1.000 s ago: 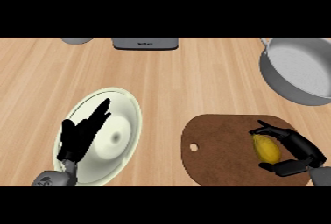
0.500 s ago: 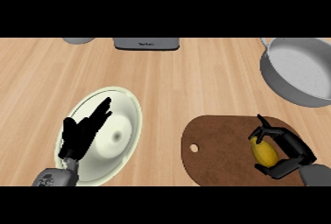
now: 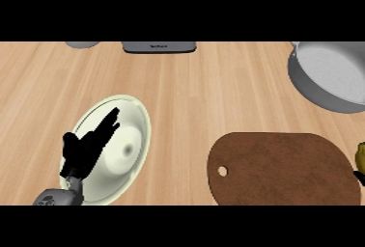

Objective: Pick the lemon from the cutting board and place it in the pot

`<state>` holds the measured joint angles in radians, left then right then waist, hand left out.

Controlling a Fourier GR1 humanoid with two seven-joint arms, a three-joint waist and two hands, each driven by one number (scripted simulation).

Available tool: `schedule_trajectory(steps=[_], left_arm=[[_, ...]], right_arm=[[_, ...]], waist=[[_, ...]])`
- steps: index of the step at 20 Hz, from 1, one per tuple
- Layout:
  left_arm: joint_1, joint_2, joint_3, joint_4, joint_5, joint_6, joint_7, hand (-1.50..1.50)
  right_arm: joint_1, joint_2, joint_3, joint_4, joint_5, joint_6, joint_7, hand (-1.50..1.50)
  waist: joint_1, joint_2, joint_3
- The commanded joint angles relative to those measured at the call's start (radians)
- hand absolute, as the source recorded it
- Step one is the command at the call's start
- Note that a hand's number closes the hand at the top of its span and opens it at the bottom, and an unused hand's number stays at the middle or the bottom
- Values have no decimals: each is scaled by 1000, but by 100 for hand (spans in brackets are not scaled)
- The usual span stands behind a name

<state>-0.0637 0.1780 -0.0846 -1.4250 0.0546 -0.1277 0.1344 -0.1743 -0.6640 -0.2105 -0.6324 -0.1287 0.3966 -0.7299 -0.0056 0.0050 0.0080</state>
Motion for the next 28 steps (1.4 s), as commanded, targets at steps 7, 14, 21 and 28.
schedule_trajectory(steps=[7,14,21,28], left_arm=[[-5,-11,-24,23,-7,-23,6,0],[-67,-10,12,60,11,-24,33,0],[-62,-36,-1,92,-25,-2,5,0],[-64,-42,-26,82,-50,-12,2,0]], right_arm=[[-14,-234,-145,292,-4,-22,-185,150],[-117,-328,-130,346,60,-101,-214,150],[-267,-374,-83,365,148,-223,-143,150],[-479,-377,-16,366,241,-283,20,150]], waist=[[31,11,3],[29,7,-2],[30,4,-5],[48,9,-5]])
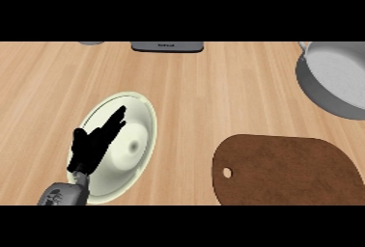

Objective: Pick the lemon from the cutting board and place it in the pot

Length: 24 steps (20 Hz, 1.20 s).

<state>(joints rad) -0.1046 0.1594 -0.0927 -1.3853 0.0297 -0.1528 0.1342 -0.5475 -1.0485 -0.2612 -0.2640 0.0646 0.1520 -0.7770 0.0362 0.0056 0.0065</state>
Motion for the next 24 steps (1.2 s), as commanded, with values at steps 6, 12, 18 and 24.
schedule_trajectory(steps=[6,12,18,24], left_arm=[[-6,18,36,-43,44,-26,77,0],[-14,-56,-43,20,-52,37,24,0],[-26,-14,-7,-12,1,-22,54,0],[-29,-10,-8,8,-7,-35,26,0]], right_arm=[[-237,36,144,-13,175,-56,213,150],[-348,139,235,15,294,-138,300,150],[-368,137,379,50,479,-278,403,150],[-447,224,471,147,585,-194,559,150]], waist=[[12,6,-4],[23,14,-4],[44,20,-4],[58,28,-3]])
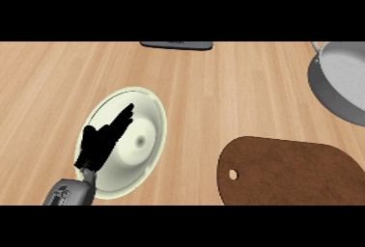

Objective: Pick the lemon from the cutting board and place it in the pot

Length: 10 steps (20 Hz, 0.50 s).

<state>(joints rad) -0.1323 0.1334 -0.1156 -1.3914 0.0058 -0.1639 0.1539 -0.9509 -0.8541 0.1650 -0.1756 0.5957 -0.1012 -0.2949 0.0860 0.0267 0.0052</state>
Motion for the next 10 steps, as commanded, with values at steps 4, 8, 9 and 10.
schedule_trajectory(steps=[4,8,9,10], left_arm=[[0,-10,-10,11,0,-8,9,0],[-20,-6,10,16,1,3,19,0],[-18,-17,3,58,-6,0,-14,0],[-26,-14,7,35,7,-5,19,0]], right_arm=[[-81,91,56,142,65,198,245,150],[-65,130,73,161,84,229,236,-150],[-98,136,60,150,73,240,236,-150],[-90,139,20,134,32,202,187,-150]], waist=[[9,5,-2],[-1,9,0],[-5,10,-1],[-6,9,1]])
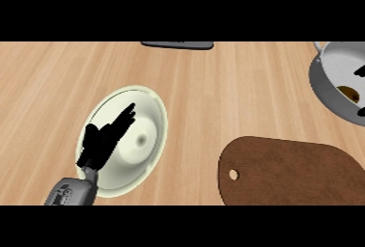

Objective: Pick the lemon from the cutting board and place it in the pot

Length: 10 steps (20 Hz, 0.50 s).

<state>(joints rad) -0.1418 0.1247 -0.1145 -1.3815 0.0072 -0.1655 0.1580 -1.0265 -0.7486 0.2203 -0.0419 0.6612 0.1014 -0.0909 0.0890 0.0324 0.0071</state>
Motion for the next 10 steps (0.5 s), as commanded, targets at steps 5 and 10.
schedule_trajectory(steps=[5,10], left_arm=[[33,-2,3,-3,-3,9,-12,0],[20,-4,4,-1,2,3,4,0]], right_arm=[[-58,41,-257,-55,-253,-117,-115,-150],[-58,-15,-438,-64,-427,-169,-177,-150]], waist=[[-12,-4,1],[-34,-1,1]])
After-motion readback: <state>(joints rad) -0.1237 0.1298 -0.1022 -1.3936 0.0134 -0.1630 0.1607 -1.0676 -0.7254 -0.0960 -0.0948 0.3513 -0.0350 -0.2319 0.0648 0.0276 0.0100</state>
